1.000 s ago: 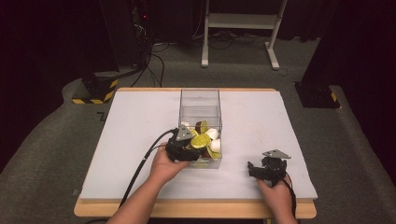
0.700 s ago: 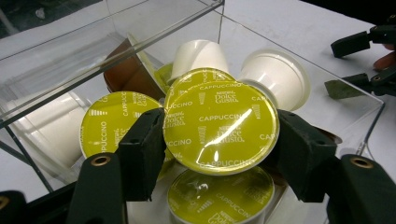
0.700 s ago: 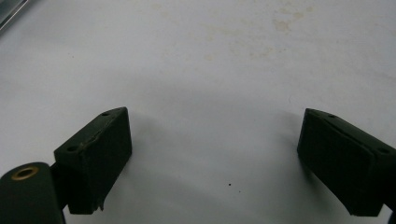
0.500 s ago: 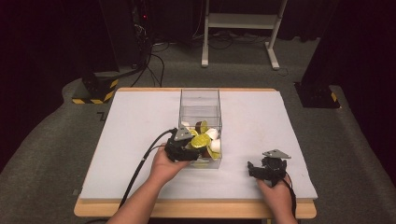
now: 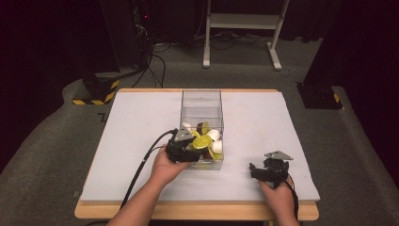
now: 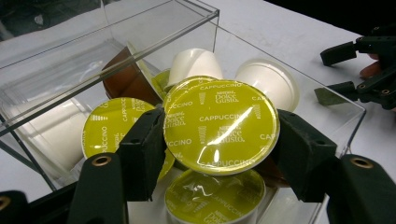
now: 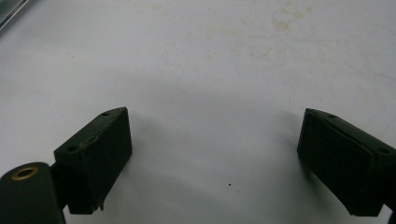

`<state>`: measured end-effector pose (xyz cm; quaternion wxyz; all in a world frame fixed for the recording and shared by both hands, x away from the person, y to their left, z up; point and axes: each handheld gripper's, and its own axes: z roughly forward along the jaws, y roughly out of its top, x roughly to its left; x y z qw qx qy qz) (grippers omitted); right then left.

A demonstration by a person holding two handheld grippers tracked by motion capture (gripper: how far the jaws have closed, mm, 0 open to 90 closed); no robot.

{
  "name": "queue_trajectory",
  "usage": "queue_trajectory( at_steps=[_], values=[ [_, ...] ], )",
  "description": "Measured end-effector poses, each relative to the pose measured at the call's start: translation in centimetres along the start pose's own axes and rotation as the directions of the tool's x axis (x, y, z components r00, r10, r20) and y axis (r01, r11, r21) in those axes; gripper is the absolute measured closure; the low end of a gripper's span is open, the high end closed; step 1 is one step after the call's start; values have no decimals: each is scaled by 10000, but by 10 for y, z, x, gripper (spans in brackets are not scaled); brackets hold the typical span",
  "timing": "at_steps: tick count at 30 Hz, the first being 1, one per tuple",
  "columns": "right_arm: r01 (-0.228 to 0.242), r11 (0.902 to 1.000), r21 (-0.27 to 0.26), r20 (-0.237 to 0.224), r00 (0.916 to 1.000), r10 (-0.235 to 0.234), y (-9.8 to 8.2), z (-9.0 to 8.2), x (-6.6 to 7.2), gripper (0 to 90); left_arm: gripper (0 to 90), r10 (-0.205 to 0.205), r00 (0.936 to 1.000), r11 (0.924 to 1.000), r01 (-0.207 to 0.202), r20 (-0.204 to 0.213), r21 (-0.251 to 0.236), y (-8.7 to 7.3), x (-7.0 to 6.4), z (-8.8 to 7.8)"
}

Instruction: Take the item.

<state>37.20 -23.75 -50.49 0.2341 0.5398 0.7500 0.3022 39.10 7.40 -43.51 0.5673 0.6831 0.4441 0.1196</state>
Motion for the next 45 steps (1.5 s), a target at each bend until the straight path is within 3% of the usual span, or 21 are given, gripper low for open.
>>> queue_trajectory(
  at_steps=[16, 29, 45],
  values=[
    [6, 10000, -4, 2, 10000, -6, 0, 0, 0, 101, 381, -376, 9987, 9981, 393, 357, -479, 9, -3, -12],
    [3, 10000, -6, 9, 10000, -3, 0, 0, 0, 101, 382, -352, 9982, 9960, 390, 485, -802, 16, -1, -27],
    [-2, 10000, -2, 8, 10000, 2, 0, 0, 0, 101, 382, -587, 9979, 9899, 615, 257, -1280, 22, 17, -54]
  ],
)
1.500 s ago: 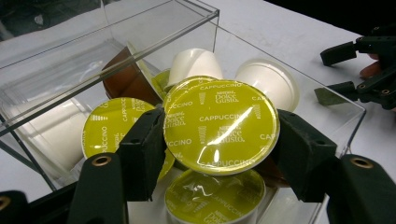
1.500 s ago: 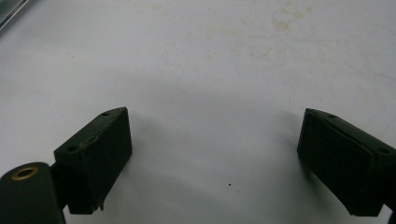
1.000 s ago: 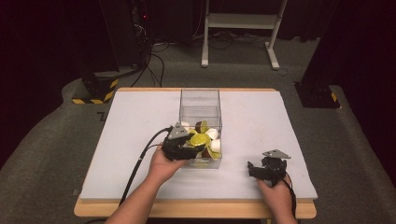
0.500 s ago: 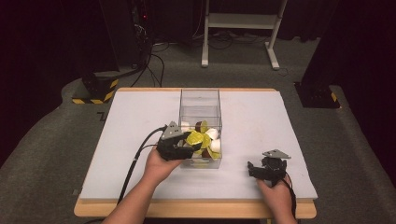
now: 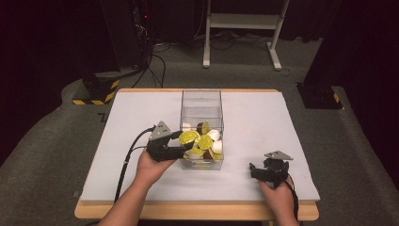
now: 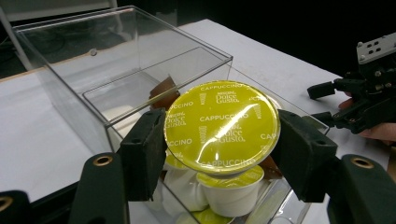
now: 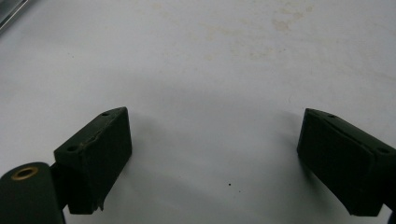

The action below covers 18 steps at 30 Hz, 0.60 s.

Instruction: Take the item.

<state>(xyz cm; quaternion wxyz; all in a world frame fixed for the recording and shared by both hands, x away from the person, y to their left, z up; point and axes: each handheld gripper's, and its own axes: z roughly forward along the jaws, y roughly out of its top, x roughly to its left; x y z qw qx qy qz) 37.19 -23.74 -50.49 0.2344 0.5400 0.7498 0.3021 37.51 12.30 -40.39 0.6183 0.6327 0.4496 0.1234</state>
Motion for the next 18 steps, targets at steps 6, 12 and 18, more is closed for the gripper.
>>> queue_trajectory(
  at_steps=[6, 12, 18],
  values=[
    [29, 10000, -8, -3, 10000, -29, 0, 0, 0, 100, 382, 15, 9998, 9999, -18, -216, -142, 2, 8, -9],
    [4, 10000, -1, -2, 10000, -4, 0, 0, 0, 100, 382, -48, 9989, 9997, 37, -465, -239, 2, 20, -20],
    [4, 10000, 1, -1, 10000, -4, 0, 0, 0, 100, 382, -189, 9977, 9989, 161, -655, -431, 2, 29, -30]
  ],
)
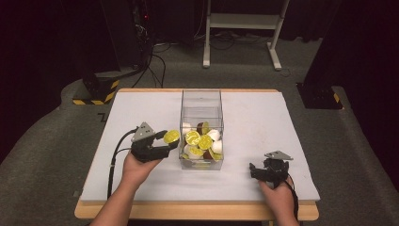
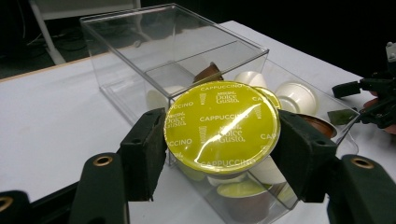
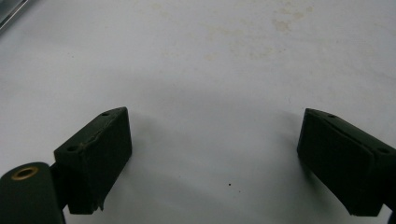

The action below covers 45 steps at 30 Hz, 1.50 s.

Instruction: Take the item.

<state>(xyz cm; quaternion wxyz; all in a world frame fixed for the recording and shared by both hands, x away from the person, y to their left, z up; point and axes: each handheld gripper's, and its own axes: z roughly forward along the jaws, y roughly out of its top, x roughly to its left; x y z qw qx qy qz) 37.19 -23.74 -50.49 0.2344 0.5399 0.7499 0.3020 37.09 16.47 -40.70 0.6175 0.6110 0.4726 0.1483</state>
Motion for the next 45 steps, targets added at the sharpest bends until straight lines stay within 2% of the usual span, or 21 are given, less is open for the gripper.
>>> queue_trajectory(
  at_steps=[7, 10, 14, 15, 16, 17, 20, 29, 30, 32, 36, 37, 40, 41, 43, 45],
  values=[
    [-2, 10000, -1, 0, 10000, 2, 0, 0, 0, 101, 382, 159, 9992, 9999, -160, -365, -13, 0, 14, -10],
    [-2, 10000, 1, -3, 10000, 2, 0, 0, 0, 100, 382, 101, 9985, 9999, -103, -538, -45, -2, 19, -12],
    [-3, 10000, -1, -2, 10000, 3, 0, 0, 0, 101, 382, 44, 9964, 10000, -43, -844, 14, -6, 31, -13],
    [-17, 10000, 3, -3, 10000, 17, 0, 0, 0, 100, 382, 136, 9957, 9999, -131, -913, 59, -7, 34, -14],
    [-9, 10000, 1, -4, 10000, 9, 0, 0, 0, 100, 382, -46, 9949, 10000, 39, -1006, -73, -9, 37, -13],
    [-19, 10000, 4, -4, 10000, 19, 0, 0, 0, 101, 382, -60, 9941, 10000, 53, -1086, -65, -10, 40, -13],
    [-16, 10000, 4, -4, 10000, 16, 0, 0, 0, 101, 382, 46, 9918, 10000, -45, -1280, 18, -13, 49, -13],
    [-16, 10000, 5, -3, 10000, 16, 0, 0, 0, 100, 383, 88, 9833, 9999, -68, -1818, 116, -19, 67, -7],
    [-19, 10000, 8, -4, 10000, 19, 0, 0, 0, 100, 382, 198, 9820, 9996, -160, -1881, 217, -19, 70, -7],
    [-18, 10000, 6, -5, 10000, 18, 0, 0, 0, 100, 382, 134, 9793, 9999, -110, -2018, 126, -20, 74, -3],
    [16, 10000, -12, 0, 10000, -16, 0, 0, 0, 100, 382, 153, 9764, 9996, -101, -2153, 252, -20, 82, 2],
    [-2, 10000, -5, -1, 10000, 2, 0, 0, 0, 101, 382, 263, 9757, 9993, -195, -2176, 334, -20, 84, 3],
    [12, 10000, -9, -3, 10000, -12, 0, 0, 0, 100, 382, 137, 9721, 9998, -98, -2340, 180, -20, 90, 8],
    [-5, 10000, -3, -2, 10000, 5, 0, 0, 0, 100, 382, 249, 9710, 9993, -178, -2377, 319, -19, 93, 8],
    [-8, 10000, -4, -2, 10000, 8, 0, 0, 0, 101, 383, 48, 9693, 9999, -7, -2458, 166, -20, 98, 11],
    [-7, 10000, -3, -2, 10000, 7, 0, 0, 0, 100, 383, 15, 9683, 9997, 48, -2498, 249, -20, 103, 13]
  ],
)
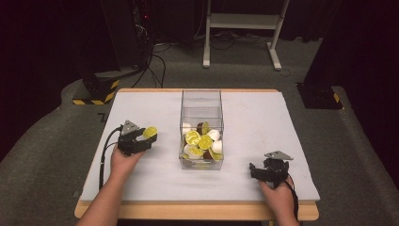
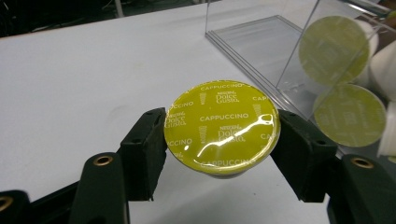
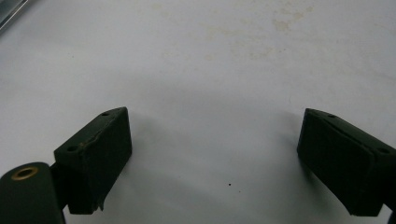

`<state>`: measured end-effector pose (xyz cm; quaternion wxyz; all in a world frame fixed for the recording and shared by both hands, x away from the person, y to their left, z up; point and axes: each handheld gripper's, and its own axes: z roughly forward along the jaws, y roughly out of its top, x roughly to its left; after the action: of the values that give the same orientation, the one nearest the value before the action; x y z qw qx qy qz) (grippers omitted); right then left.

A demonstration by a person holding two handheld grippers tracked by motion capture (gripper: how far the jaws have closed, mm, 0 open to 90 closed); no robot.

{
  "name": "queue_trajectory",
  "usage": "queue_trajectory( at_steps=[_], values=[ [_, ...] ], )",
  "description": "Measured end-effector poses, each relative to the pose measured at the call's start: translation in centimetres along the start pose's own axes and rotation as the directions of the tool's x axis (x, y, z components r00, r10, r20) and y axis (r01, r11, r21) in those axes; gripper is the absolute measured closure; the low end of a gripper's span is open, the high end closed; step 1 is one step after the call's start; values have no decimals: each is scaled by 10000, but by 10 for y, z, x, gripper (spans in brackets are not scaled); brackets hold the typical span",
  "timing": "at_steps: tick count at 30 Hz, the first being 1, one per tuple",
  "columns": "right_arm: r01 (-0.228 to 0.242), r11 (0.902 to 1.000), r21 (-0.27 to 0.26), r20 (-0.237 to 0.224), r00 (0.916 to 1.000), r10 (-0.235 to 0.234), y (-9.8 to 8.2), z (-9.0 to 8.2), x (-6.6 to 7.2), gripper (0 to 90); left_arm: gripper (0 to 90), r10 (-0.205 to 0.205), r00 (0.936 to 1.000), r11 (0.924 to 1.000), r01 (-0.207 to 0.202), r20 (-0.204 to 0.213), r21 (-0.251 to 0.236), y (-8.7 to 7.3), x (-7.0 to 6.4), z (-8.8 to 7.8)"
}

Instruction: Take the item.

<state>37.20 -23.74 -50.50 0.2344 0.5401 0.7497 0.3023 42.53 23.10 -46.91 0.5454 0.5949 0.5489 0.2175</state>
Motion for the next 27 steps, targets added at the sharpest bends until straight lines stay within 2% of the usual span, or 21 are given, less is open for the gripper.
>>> queue_trajectory(
  at_steps=[2, 3, 7, 9, 13, 16, 21, 27],
  values=[
    [1, 10000, 0, 1, 10000, -1, 0, 0, 0, 100, 383, -70, 9999, 10000, 69, -120, -19, -2, 3, 5],
    [1, 10000, -1, 0, 10000, -1, 0, 0, 0, 100, 382, 20, 9999, 10000, -19, -144, 36, -2, 5, 7],
    [20, 10000, -8, 1, 10000, -20, 0, 0, 0, 100, 382, -147, 9993, 9998, 150, -354, 89, -6, 9, 16],
    [-10, 10000, 8, -3, 10000, 10, 0, 0, 0, 100, 382, -40, 9990, 9998, 48, -451, 178, -8, 11, 20],
    [8, 10000, 1, -3, 10000, -8, 0, 0, 0, 100, 382, 40, 9986, 9999, -33, -521, 134, -12, 12, 26],
    [7, 10000, 2, -3, 10000, -7, 0, 0, 0, 100, 382, -80, 9987, 10000, 81, -498, 17, -14, 11, 30],
    [27, 10000, -12, 0, 10000, -27, 0, 0, 0, 101, 382, 32, 9985, 9996, -16, -543, 287, -19, 11, 36],
    [24, 10000, -11, 1, 10000, -24, 0, 0, 0, 100, 382, 134, 9983, 9992, -112, -566, 394, -22, 10, 39]
  ],
)
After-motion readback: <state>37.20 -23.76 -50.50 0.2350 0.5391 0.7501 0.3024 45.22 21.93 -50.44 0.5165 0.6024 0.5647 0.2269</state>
